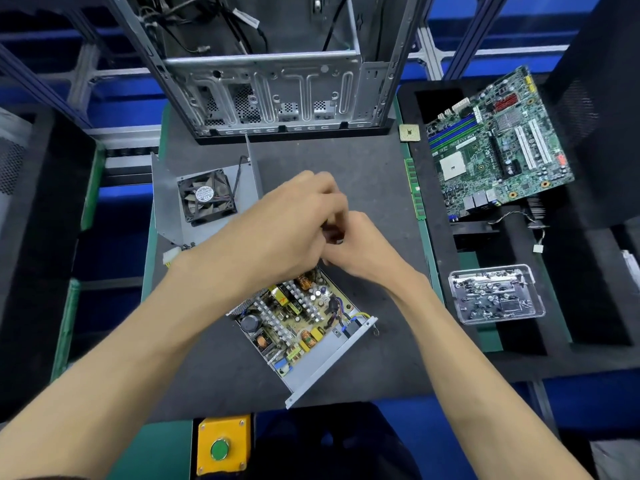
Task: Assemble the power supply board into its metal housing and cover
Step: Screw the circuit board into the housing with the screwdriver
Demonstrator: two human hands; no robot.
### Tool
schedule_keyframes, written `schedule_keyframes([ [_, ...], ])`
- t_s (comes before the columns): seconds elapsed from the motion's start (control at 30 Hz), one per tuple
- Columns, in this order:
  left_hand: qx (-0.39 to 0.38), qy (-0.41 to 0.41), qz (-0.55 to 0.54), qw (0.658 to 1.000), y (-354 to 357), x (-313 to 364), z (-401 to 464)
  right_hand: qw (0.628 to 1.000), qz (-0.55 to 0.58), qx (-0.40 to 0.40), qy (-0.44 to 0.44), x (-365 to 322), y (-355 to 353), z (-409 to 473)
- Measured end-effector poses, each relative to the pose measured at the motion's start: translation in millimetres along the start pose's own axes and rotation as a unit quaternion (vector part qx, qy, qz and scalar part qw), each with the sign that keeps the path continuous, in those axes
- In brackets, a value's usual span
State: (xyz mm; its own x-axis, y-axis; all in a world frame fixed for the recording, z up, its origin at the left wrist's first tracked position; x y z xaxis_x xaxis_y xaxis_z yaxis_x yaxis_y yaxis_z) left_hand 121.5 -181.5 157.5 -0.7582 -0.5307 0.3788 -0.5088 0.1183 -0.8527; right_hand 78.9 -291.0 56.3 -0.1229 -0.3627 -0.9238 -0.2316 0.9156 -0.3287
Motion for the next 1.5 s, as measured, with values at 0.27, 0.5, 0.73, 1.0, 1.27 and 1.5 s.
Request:
schedule_keyframes([
  [0.27,0.009,0.001,0.003,1.000,5.7,-2.2,0.4,0.999,-0.027,-0.012,0.014,7.1,3.4,2.6],
  [0.5,0.041,-0.045,-0.006,0.998,5.2,-16.7,-2.0,0.999,-0.024,0.001,-0.024,1.5,-1.8,-3.8],
  [0.73,0.062,-0.140,-0.070,0.986,29.0,-58.7,-17.4,0.988,0.047,0.149,-0.006,2.7,-15.6,-15.7],
  [1.0,-0.052,-0.203,0.072,0.975,92.1,-70.7,-14.2,0.973,0.056,0.221,0.027,-6.6,-18.9,-24.0],
  [1.27,0.024,-0.247,-0.023,0.968,104.3,-87.1,-28.5,0.977,0.068,0.204,0.014,-3.0,-11.7,-30.5],
  [1.5,-0.025,-0.345,0.025,0.938,91.6,-92.2,-52.1,0.975,0.022,0.220,0.027,2.3,-10.5,-38.2],
])
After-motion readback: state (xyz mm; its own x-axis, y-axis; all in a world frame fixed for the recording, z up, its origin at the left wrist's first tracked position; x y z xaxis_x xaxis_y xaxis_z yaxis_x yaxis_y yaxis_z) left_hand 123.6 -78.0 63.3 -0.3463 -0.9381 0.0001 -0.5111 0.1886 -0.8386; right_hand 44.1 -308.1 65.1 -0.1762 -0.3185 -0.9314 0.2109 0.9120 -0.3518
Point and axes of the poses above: each hand's wrist, its own z-axis towards the middle knuckle, its own y-axis out of the palm, x = y × z, the point moved 3 cm from there along z, towards the middle knuckle, and after that the axes turned 15 degrees about -x, right-handed, at the moved point
